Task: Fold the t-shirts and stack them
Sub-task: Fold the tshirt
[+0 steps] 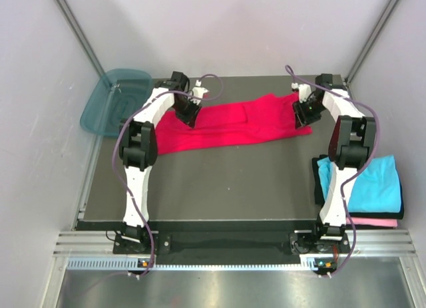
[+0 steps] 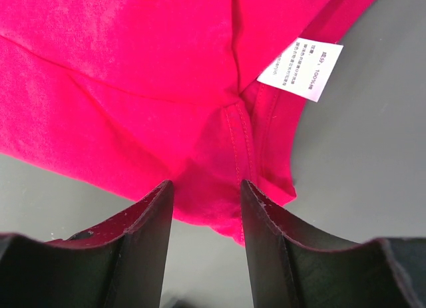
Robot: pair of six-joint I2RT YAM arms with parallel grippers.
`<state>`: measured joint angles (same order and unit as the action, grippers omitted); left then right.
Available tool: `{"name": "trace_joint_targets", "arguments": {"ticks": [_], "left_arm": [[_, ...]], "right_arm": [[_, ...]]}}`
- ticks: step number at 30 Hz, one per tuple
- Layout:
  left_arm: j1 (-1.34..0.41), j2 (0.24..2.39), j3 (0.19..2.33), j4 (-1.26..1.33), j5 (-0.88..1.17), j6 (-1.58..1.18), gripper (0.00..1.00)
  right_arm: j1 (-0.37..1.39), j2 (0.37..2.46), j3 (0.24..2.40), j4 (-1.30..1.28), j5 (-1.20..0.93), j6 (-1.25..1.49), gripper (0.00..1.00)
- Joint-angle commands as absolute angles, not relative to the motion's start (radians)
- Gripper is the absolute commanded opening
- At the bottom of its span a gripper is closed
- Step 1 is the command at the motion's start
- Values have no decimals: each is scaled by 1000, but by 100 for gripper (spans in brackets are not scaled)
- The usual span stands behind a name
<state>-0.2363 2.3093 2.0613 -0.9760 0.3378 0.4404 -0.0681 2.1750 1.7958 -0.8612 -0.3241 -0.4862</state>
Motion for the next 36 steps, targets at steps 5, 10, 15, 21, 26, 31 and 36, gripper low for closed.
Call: {"name": "trace_joint_targets", "arguments": {"ticks": [5,10,15,21,26,31,36], "left_arm": [[-245,2347,2131,-1017,390,446,31],[-250,2367,2144,-1016,380,446,31],[-250,2390,2158,-1017,387,446,31],[-253,2387,2175,-1026,410,440,30],[-253,2361,2178,-1017,405,433,30],[-253,2362,2178,-1058,423,440,31],[-253,2390,2232,-1115,454,440,31]], "right_arm": [[-64,2167,1815,-858,-342,-482,45],[-64,2172,1812,-854,-345,-476,45],[-64,2174,1818,-850,-345,-474,45],[-64,2172,1816,-853,-342,-477,45],[-64,2175,1816,-848,-342,-474,45],[-64,2180,1825,-851,-344,-471,45],[-64,2181,1822,-850,-347,-468,45]]}}
